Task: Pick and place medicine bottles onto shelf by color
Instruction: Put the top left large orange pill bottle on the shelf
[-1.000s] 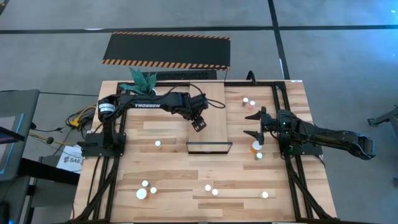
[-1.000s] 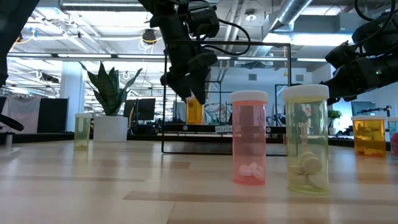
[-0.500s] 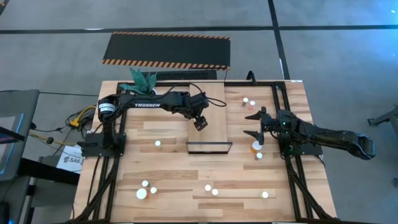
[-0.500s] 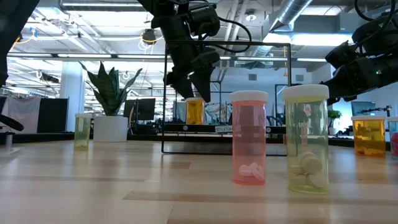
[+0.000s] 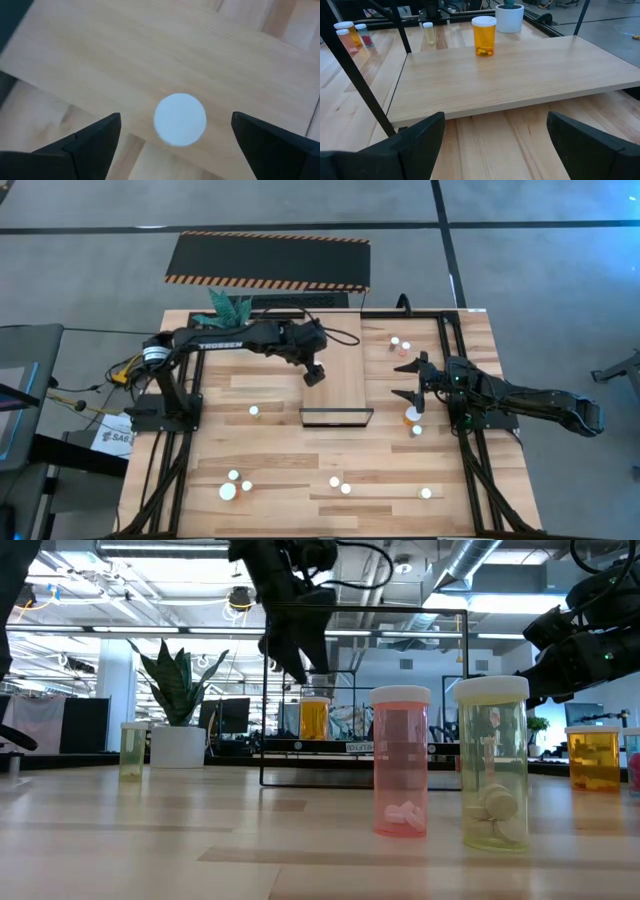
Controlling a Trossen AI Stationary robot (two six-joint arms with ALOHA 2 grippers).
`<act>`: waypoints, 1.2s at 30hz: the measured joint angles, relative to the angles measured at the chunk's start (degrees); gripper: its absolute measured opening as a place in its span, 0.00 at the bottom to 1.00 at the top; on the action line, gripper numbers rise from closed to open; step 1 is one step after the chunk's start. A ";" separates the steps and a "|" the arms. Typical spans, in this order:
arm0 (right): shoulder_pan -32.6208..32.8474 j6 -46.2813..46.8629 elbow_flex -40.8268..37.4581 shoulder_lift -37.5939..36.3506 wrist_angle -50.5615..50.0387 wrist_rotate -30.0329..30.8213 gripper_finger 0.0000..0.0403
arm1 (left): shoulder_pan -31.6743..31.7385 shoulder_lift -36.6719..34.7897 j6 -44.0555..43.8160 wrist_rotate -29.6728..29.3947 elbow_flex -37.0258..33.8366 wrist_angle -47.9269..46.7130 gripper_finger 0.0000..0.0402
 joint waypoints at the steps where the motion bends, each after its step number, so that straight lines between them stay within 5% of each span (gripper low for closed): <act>1: 0.01 0.00 0.00 0.00 0.00 0.01 0.93 | 0.00 -1.04 0.07 -0.50 -1.03 0.28 0.91; 8: 0.00 0.00 0.00 0.01 0.00 0.02 0.93 | 0.72 -14.38 -3.20 -3.24 -17.62 11.50 0.92; 15: 0.00 0.00 0.00 0.02 -0.02 0.02 0.93 | -0.45 -29.72 -2.78 -3.78 -47.55 53.64 0.92; 20: 0.00 0.00 0.00 0.00 0.00 0.02 0.93 | -3.18 -31.47 0.36 -3.84 -61.43 79.44 0.92; 29: 0.02 0.00 0.00 -0.01 -0.01 0.04 0.93 | -5.67 -23.96 5.11 -2.78 -64.70 86.54 0.92; 36: 0.02 0.00 0.00 -0.01 0.00 0.02 0.93 | -5.57 -12.27 7.63 -2.93 -64.70 101.44 0.90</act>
